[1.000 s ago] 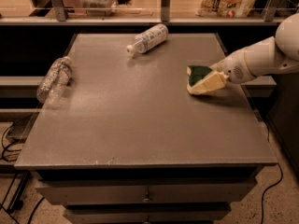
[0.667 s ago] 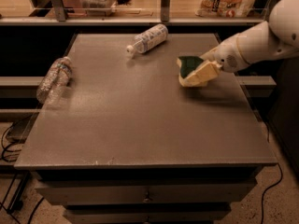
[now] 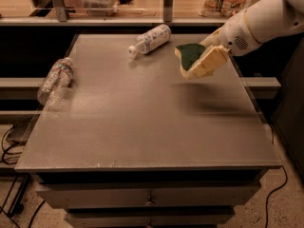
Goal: Move sponge near water bottle
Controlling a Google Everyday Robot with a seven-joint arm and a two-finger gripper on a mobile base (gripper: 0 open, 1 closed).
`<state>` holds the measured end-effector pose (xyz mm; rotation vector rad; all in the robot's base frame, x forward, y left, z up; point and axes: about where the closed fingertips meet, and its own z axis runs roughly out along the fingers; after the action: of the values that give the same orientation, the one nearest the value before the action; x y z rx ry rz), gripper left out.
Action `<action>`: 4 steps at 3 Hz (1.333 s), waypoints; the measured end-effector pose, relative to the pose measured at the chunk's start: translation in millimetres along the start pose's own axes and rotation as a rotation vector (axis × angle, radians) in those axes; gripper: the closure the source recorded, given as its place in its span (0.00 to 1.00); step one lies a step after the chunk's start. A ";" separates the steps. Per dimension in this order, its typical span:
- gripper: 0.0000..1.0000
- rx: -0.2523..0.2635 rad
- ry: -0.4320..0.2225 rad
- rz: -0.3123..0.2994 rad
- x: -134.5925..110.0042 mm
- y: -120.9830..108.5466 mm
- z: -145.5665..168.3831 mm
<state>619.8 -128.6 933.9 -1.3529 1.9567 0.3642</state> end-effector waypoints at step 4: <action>1.00 -0.189 -0.124 -0.003 -110.9 73.9 123.3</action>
Offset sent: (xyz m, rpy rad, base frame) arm 0.0013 0.1321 -0.0022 0.1031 0.0143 0.1889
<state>623.7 51.7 912.2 -1.4155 1.8545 0.6296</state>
